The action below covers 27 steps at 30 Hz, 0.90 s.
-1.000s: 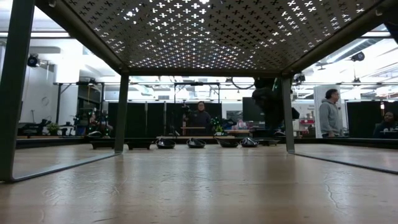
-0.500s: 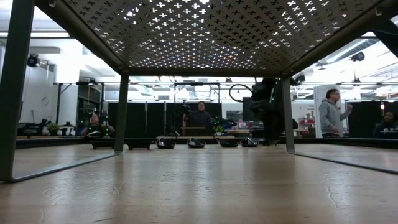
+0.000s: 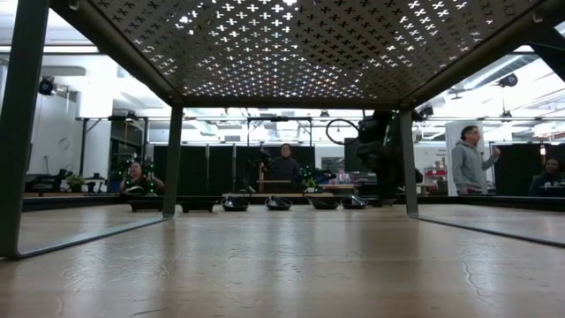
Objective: Pick & Place Mini shaped plates
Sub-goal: Stack the square plate on top of the other square plate on the shelf
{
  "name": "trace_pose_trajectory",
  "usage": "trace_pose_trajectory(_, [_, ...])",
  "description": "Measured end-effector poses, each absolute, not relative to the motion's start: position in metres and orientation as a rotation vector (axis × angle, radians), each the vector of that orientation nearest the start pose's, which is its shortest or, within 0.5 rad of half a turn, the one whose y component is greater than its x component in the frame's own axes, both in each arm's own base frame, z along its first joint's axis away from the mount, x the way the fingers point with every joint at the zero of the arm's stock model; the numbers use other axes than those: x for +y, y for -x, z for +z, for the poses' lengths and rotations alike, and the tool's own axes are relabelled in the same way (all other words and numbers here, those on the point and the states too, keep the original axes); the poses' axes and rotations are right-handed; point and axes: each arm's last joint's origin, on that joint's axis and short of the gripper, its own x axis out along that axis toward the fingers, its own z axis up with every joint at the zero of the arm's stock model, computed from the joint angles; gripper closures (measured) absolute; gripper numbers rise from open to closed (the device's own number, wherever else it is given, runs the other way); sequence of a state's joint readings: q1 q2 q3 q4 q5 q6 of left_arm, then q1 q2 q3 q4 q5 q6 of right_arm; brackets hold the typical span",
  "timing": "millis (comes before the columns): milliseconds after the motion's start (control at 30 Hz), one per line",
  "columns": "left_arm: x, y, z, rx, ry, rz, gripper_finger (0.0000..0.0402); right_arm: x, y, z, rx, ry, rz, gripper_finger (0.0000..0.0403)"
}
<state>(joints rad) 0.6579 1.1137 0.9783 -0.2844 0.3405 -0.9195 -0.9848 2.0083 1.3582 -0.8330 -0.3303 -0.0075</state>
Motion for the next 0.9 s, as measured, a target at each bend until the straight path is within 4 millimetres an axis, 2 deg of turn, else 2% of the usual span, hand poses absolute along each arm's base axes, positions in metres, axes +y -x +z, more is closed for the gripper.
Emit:
trace_pose_trajectory(133, [0.140, -0.197, 0.328, 0.203, 1.103, 0.468, 0.0264, -0.304, -0.213, 0.149, 1.198, -0.913, -0.519, 0.0393])
trace_pose_trajectory(233, [0.140, -0.197, 0.328, 0.203, 1.103, 0.468, 0.0264, -0.304, -0.213, 0.159, 1.213, -0.906, -0.504, 0.0394])
trace_pose_trajectory(333, [0.140, -0.197, 0.328, 0.203, 1.103, 0.467, 0.0264, -0.303, -0.212, 0.178, 1.206, -0.888, -0.498, 0.0395])
trace_pose_trajectory(467, [0.140, -0.197, 0.328, 0.203, 1.101, 0.467, 0.0264, -0.298, -0.210, 0.213, 1.184, -0.853, -0.483, 0.0395])
trace_pose_trajectory(600, [0.140, -0.197, 0.328, 0.206, 1.094, 0.466, 0.0264, -0.284, -0.210, 0.248, 1.185, -0.814, -0.438, 0.0395])
trace_pose_trajectory(767, [0.140, -0.197, 0.328, 0.209, 1.092, 0.459, 0.0264, -0.254, -0.220, 0.287, 1.202, -0.730, -0.309, 0.0395])
trace_pose_trajectory(900, [0.139, -0.197, 0.328, 0.214, 1.078, 0.454, 0.0264, -0.228, -0.231, 0.310, 1.197, -0.664, -0.180, 0.0395])
